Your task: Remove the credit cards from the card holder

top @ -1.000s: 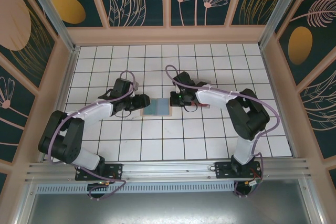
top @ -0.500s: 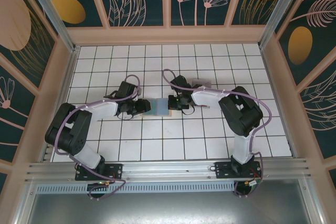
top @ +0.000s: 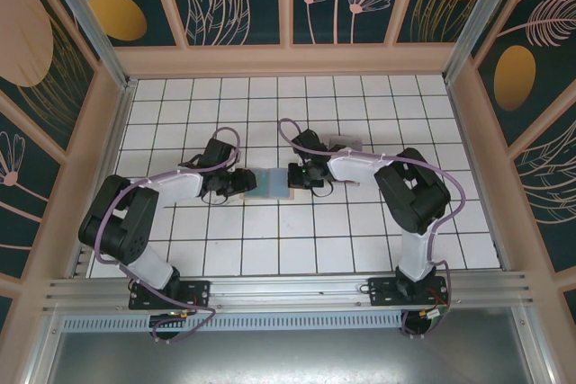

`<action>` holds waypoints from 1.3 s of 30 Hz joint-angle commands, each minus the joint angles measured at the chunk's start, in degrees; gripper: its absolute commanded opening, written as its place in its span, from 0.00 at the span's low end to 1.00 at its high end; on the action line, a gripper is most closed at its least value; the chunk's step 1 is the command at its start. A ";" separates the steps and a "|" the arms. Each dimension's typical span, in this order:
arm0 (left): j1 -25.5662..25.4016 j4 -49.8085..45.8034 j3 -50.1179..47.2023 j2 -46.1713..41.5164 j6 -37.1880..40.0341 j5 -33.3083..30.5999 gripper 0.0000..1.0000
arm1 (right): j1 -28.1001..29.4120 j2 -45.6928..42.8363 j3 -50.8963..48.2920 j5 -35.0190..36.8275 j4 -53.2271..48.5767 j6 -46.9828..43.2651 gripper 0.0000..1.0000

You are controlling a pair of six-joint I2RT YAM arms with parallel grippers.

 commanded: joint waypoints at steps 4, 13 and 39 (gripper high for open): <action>-0.34 -0.91 1.08 1.63 1.23 0.80 0.45 | 0.86 2.75 1.07 0.61 -1.94 0.32 0.00; -1.40 1.65 1.25 2.08 1.67 5.39 0.44 | 0.95 3.35 1.52 0.50 -2.29 0.39 0.00; -2.00 4.61 1.29 -0.36 0.88 9.47 0.99 | 1.30 3.96 1.43 0.43 -2.88 0.88 0.00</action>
